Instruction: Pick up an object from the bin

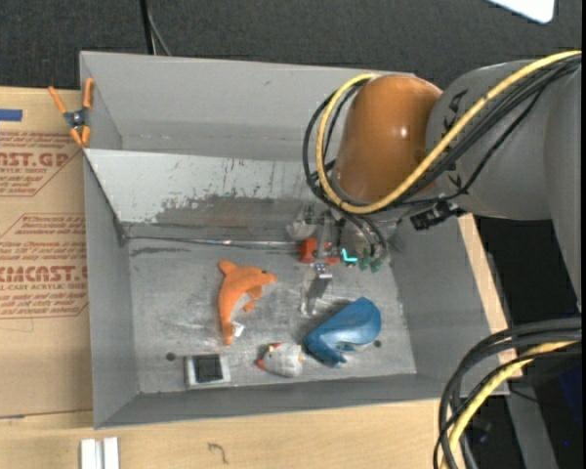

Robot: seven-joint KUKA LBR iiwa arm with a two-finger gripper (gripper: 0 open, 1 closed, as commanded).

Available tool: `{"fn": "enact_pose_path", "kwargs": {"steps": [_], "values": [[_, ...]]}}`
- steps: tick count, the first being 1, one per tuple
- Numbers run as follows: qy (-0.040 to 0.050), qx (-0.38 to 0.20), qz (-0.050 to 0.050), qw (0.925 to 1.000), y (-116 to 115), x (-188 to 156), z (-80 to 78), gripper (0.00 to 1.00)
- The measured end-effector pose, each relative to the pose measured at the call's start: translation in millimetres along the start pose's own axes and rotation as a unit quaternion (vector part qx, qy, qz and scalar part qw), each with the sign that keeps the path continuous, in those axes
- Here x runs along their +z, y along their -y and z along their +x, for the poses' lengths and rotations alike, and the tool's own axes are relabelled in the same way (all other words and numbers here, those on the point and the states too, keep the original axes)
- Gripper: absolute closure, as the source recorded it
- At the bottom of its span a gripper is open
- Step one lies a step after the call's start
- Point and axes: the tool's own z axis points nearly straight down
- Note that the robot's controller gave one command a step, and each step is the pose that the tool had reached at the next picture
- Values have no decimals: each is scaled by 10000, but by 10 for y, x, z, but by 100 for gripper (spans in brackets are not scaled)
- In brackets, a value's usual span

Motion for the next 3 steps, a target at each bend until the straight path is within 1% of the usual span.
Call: {"fn": "enact_pose_path", "kwargs": {"steps": [1, 2, 3], "values": [[35, 3, -1, 10000, 1, -36, -18, 0], [78, 65, 4, 9999, -811, 847, -204, 100], [79, 66, 3, 9999, -811, 847, -204, 100]]}}
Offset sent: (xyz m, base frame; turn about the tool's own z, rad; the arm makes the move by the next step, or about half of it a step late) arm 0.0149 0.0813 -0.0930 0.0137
